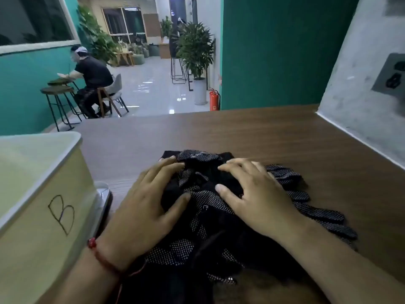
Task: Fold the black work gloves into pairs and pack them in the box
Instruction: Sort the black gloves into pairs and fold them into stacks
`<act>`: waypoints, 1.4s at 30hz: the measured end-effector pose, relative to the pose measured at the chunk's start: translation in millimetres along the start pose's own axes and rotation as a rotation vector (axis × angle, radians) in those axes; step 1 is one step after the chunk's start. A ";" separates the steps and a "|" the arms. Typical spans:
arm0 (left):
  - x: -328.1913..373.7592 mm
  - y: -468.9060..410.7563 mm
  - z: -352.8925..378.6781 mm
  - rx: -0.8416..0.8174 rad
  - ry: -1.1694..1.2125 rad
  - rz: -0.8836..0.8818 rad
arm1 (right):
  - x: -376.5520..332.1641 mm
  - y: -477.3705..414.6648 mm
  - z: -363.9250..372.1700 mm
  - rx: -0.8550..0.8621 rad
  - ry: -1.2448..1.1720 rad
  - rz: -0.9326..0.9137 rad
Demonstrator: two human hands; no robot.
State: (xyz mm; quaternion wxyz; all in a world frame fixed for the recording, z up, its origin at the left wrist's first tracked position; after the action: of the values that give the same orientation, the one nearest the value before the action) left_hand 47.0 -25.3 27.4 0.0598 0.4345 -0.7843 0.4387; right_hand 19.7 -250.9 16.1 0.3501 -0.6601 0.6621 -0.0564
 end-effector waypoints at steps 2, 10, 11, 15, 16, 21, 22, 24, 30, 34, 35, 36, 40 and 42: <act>-2.3 0.5 0.9 -0.019 -0.004 0.006 | -1.4 -1.8 1.6 -0.014 0.024 -0.022; 4.9 5.6 6.1 -0.215 -0.080 0.076 | -11.2 5.9 -3.1 -0.167 0.063 -0.022; 5.8 8.8 8.0 -0.325 -0.084 0.076 | -10.4 8.4 -2.5 -0.211 0.094 -0.022; 8.1 16.9 7.4 -0.597 -0.086 0.049 | -1.8 16.6 1.7 -0.390 0.234 0.004; 8.7 17.0 7.2 -0.613 -0.081 0.035 | 0.2 17.6 3.2 -0.423 0.231 0.038; 10.8 25.3 11.6 -0.725 -0.176 0.071 | 4.1 22.9 11.6 -0.488 0.243 0.118; 11.0 27.3 13.4 -0.741 -0.196 0.081 | 4.3 23.2 12.0 -0.488 0.248 0.124; 10.7 30.2 18.3 -0.749 -0.236 0.106 | 3.4 23.7 13.1 -0.492 0.248 0.127; -4.3 23.4 24.5 -0.611 -0.232 0.113 | 0.3 12.5 10.4 -0.266 0.124 0.139; -13.2 13.2 20.8 -0.430 -0.277 0.134 | -1.2 3.1 -11.2 -0.087 0.177 0.128; -13.7 11.1 19.7 -0.359 -0.308 0.151 | -1.7 5.5 -14.5 -0.120 0.249 0.138; -13.9 8.9 18.2 -0.287 -0.341 0.157 | -1.9 9.2 -16.9 -0.169 0.345 0.153; -16.1 5.5 13.3 -0.083 -0.426 0.057 | -9.6 22.8 -21.5 -0.333 0.528 0.188; -16.0 3.5 9.0 0.000 -0.442 0.027 | -14.6 24.8 -21.2 -0.357 0.531 0.167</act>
State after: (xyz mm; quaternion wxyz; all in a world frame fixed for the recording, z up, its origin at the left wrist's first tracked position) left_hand 56.9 -21.1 12.2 -0.1193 0.5096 -0.7840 0.3338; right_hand -14.1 -242.7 24.4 0.0475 -0.6166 0.7817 -0.0806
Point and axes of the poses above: each hand's wrist, its own y-axis away from the middle knuckle, its own z-axis out of the palm, x = y × z, the point moved 6 cm from there along -y, towards the middle knuckle, and after that the axes turned 15 degrees about x, right-handed, at the moved point
